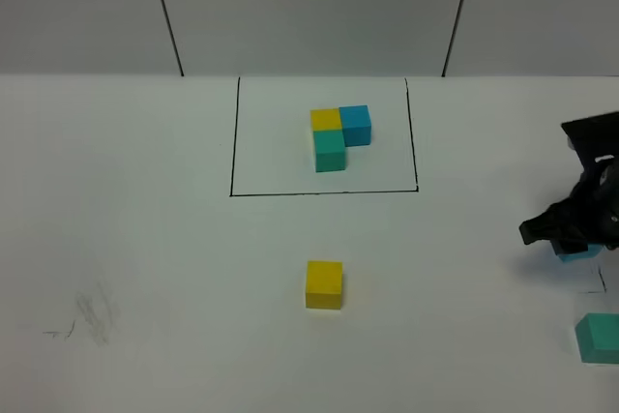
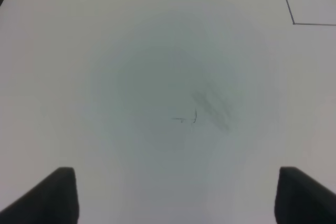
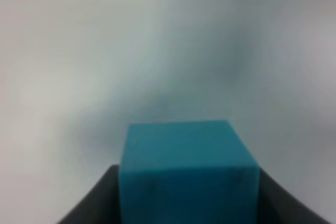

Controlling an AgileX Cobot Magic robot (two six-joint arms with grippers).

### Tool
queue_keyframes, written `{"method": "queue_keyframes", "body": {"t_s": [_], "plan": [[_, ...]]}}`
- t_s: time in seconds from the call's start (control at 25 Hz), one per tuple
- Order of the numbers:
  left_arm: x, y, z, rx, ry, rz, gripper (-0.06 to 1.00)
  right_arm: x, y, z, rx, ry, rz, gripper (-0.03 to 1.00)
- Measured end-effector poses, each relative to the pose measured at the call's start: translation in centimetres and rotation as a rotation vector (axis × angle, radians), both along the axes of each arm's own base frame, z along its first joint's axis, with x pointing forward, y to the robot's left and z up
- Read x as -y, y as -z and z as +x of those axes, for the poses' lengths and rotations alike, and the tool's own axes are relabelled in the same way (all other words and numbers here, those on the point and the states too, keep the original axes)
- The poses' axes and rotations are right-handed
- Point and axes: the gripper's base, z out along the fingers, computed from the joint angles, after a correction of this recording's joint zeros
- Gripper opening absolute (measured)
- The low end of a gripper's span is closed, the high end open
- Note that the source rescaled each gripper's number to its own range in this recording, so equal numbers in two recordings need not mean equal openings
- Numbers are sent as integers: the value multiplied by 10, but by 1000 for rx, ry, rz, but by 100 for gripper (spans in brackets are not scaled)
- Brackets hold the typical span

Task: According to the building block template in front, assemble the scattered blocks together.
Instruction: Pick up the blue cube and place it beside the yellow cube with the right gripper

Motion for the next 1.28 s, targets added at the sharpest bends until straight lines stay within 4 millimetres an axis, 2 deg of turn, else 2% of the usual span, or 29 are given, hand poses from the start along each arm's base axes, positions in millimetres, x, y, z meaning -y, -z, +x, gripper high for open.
{"method": "queue_keyframes", "body": {"t_s": [0.08, 0.2, 0.28, 0.44, 0.72, 0.92, 1.04, 1.28], "plan": [[0, 0, 0, 0, 0, 0, 96, -18, -16, 1, 26, -189, -41, 2], [0, 0, 0, 0, 0, 0, 96, -55, -26, -1, 10, -528, -100, 2], [0, 0, 0, 0, 0, 0, 96, -78, -28, -6, -18, -741, -125, 2], [0, 0, 0, 0, 0, 0, 96, -119, -26, -14, -32, -997, -140, 2], [0, 0, 0, 0, 0, 0, 96, -162, -4, -11, -126, -1191, -162, 2], [0, 0, 0, 0, 0, 0, 96, -186, 1, 0, -127, -1241, -169, 2], [0, 0, 0, 0, 0, 0, 96, -194, 2, 1, -119, -1256, -167, 2], [0, 0, 0, 0, 0, 0, 96, -196, 8, -1, -157, -1242, -160, 2]]}}
